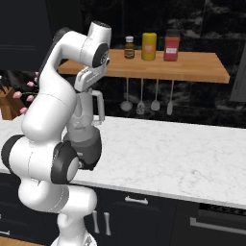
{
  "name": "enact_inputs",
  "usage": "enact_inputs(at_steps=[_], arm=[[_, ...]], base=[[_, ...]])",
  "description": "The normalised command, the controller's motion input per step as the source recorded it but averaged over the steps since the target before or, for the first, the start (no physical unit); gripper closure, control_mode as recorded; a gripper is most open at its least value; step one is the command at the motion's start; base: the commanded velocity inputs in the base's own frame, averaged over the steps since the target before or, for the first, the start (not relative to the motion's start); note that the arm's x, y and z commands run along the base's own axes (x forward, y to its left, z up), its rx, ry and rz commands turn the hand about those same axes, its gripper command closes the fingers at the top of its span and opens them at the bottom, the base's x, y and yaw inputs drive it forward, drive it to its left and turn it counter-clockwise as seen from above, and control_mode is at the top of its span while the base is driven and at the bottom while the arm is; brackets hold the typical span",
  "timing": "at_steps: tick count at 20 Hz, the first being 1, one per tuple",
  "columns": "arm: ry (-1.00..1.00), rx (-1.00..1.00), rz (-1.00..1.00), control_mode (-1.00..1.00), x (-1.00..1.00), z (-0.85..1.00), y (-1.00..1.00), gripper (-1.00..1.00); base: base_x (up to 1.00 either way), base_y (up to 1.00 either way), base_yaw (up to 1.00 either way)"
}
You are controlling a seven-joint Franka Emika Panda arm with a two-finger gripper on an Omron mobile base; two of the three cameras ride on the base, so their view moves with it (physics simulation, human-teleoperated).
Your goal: Close the lid blender by securely placing the lid on top.
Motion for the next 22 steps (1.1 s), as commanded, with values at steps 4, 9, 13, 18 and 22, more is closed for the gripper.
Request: enact_inputs(at_steps=[4,9,13,18,22], arm=[[0.0,0.0,0.0,-1.0,-0.03,-0.14,0.11,1.0],[0.02,0.0,0.0,-1.0,0.0,-0.01,0.1,1.0],[0.0,0.0,0.0,-1.0,0.0,-0.01,0.1,1.0],[0.0,-0.03,0.0,-1.0,-0.01,-0.05,0.44,1.0],[0.0,0.0,0.0,-1.0,0.0,0.0,0.29,1.0]], base=[[0.0,0.0,0.0],[0.0,0.0,0.0],[0.0,0.0,0.0],[0.0,0.0,0.0],[0.0,0.0,0.0]])
